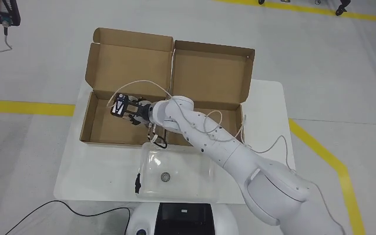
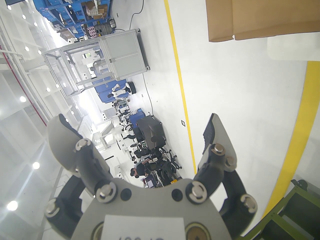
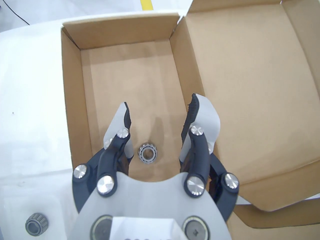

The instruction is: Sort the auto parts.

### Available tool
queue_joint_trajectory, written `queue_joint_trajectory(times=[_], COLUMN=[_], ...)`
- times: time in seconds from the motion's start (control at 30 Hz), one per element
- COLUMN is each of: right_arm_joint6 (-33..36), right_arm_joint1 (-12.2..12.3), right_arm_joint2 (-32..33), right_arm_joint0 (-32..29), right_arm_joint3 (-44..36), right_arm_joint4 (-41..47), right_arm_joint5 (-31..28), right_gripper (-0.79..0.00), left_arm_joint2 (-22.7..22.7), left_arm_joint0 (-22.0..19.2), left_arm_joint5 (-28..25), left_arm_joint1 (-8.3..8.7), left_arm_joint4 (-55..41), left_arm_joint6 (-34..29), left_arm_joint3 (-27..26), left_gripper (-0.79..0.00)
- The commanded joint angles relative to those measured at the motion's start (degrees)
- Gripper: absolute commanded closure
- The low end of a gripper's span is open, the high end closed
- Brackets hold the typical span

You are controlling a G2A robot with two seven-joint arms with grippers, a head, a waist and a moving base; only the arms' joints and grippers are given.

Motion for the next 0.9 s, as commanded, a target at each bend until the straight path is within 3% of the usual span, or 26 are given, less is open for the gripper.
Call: queue_joint_trajectory(times=[0.0, 0.07, 0.5, 0.87], right_arm_joint6=[1.4, 1.8, 7.2, 12.5], right_arm_joint1=[0.7, 1.9, 10.0, 15.3], right_arm_joint2=[0.8, 2.2, 12.0, 17.8], right_arm_joint0=[-0.9, -2.4, -20.1, -35.8], right_arm_joint3=[-4.4, -9.6, -32.8, -47.6], right_arm_joint4=[-1.0, -2.0, -4.0, -9.6], right_arm_joint5=[-0.1, -0.8, -16.1, -20.3], right_gripper=[-0.459, -0.499, -0.493, -0.499], left_arm_joint2=[0.0, 0.0, 0.0, 0.0], left_arm_joint0=[0.0, 0.0, 0.0, 0.0], left_arm_joint5=[0.0, 0.0, 0.0, 0.0], left_arm_joint1=[0.00, 0.00, 0.00, 0.00], left_arm_joint4=[0.0, 0.0, 0.0, 0.0], left_arm_joint6=[0.0, 0.0, 0.0, 0.0], left_arm_joint3=[0.0, 0.0, 0.0, 0.0], left_gripper=[-0.785, -0.785, -0.785, -0.785])
